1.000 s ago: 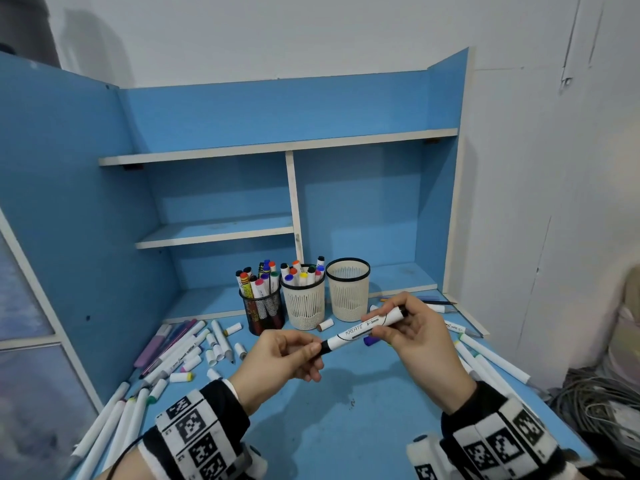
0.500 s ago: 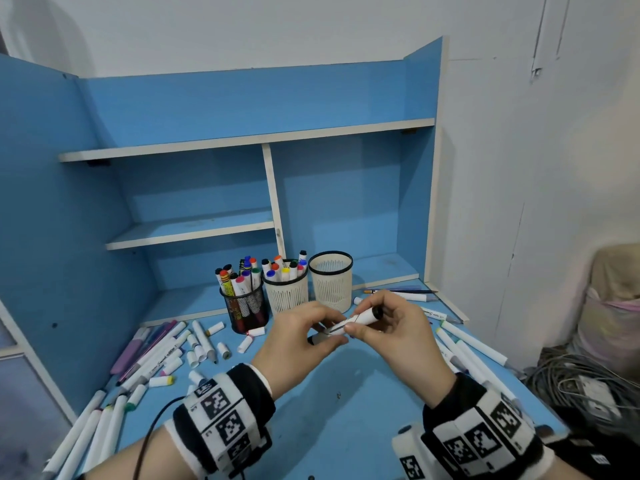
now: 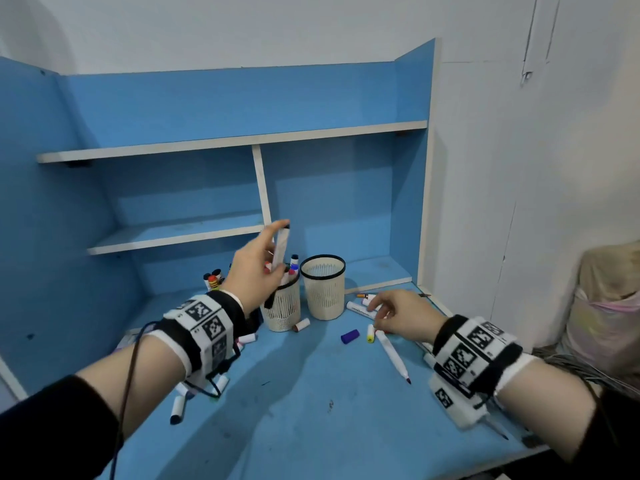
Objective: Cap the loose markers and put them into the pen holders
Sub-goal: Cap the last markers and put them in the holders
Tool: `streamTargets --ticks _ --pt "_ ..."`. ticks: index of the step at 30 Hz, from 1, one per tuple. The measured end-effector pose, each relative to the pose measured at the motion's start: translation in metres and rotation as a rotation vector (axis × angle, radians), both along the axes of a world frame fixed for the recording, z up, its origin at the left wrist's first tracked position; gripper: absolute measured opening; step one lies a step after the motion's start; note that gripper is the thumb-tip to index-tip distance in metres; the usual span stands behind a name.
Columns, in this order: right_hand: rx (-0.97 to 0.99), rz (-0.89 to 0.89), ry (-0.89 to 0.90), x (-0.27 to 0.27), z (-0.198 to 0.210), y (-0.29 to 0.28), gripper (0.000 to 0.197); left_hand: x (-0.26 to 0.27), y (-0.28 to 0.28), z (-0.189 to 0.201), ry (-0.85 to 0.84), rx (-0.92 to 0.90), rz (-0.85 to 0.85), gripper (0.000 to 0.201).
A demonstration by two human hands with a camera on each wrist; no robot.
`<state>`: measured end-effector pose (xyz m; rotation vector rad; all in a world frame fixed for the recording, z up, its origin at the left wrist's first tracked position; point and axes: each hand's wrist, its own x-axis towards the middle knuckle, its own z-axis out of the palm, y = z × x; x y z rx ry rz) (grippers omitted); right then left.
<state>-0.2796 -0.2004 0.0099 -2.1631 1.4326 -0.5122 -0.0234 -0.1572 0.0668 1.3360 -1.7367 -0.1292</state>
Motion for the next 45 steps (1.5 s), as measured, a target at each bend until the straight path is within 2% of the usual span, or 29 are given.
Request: streamTargets --ticks 3,5,12,18,22,23,28,31,33,36,40,45 --pt "0.005 0.046 0.369 0.005 -0.001 -0.018 0.031 0.015 -0.016 0.009 0.024 -0.058 0.09 0.056" --pt "0.037 0.082 0.498 0.009 -0.003 -0.025 0.031 0.02 -0.023 0.011 0.047 -0.095 0.115 0.05" --pt "0.092 0.169 0.763 0.026 -0.014 -0.03 0.028 0.028 -0.047 -0.005 0.143 -0.093 0.144 0.043" --pt "0.119 0.2 0.787 0.025 -0.015 -0.033 0.028 0.031 -0.059 -0.017 0.141 -0.03 0.184 0.042" --pt "0.148 0.224 0.68 0.022 -0.01 -0.033 0.013 0.036 -0.068 -0.025 0.105 0.021 0.256 0.019" --pt "0.147 0.216 0.641 0.022 -0.01 -0.033 0.015 0.038 -0.07 -0.027 0.093 0.038 0.274 0.015" --pt "0.064 0.111 0.328 0.014 -0.007 -0.03 0.036 0.04 -0.068 -0.032 -0.049 0.168 0.371 0.011" --pt "0.04 0.049 0.087 0.007 0.0 -0.026 0.048 0.041 -0.064 -0.035 -0.08 0.254 0.36 0.014" --pt "-0.005 0.019 -0.032 0.001 0.005 -0.022 0.056 0.04 -0.063 -0.037 -0.076 0.245 0.352 0.016" --pt "-0.027 -0.011 -0.235 -0.01 0.016 -0.015 0.061 0.03 -0.058 -0.04 -0.169 0.139 0.362 0.019" --pt "-0.012 -0.038 -0.447 -0.028 0.027 -0.006 0.06 0.003 -0.051 -0.051 -0.231 0.081 0.215 0.018" --pt "-0.03 -0.091 -0.663 -0.046 0.034 0.009 0.06 -0.039 -0.057 -0.071 -0.341 0.388 -0.021 0.021"
